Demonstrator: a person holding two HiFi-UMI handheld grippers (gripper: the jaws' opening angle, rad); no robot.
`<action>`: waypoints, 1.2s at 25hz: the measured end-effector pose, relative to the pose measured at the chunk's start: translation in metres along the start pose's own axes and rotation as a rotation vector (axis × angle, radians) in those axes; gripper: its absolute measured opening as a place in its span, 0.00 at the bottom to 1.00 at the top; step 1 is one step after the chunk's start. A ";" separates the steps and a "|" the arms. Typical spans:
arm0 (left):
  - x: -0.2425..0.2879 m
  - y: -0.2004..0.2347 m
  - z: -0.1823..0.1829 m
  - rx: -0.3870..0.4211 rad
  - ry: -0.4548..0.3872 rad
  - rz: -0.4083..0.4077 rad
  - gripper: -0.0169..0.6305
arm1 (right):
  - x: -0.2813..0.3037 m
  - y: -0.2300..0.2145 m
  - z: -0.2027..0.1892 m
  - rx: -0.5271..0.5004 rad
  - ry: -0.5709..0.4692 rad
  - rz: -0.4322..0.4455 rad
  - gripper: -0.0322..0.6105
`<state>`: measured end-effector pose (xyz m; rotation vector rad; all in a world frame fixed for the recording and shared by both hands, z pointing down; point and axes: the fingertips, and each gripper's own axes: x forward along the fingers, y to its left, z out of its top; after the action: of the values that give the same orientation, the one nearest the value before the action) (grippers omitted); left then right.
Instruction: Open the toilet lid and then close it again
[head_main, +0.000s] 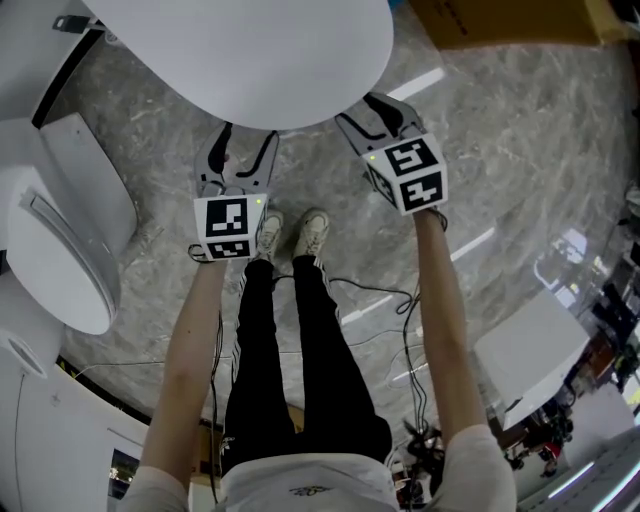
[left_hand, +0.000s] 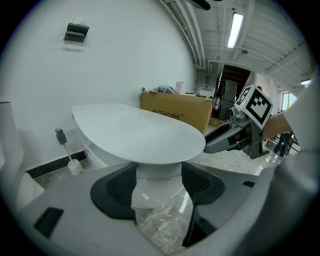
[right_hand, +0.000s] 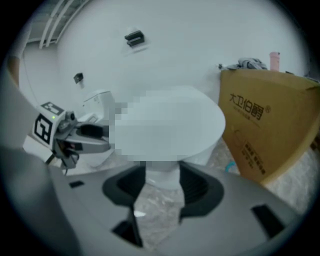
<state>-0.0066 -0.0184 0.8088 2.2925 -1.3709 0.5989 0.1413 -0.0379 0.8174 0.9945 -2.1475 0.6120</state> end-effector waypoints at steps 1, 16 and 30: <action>-0.001 0.000 0.000 -0.007 0.003 -0.004 0.49 | -0.001 0.001 0.001 0.009 0.003 0.007 0.41; -0.043 -0.003 0.078 0.027 -0.090 0.003 0.43 | -0.070 0.008 0.075 0.037 -0.121 0.103 0.41; -0.093 0.017 0.201 -0.035 -0.263 0.016 0.49 | -0.149 0.014 0.214 0.024 -0.360 0.106 0.36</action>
<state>-0.0300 -0.0671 0.5930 2.3996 -1.5044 0.2816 0.1190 -0.0984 0.5642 1.0744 -2.5268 0.5409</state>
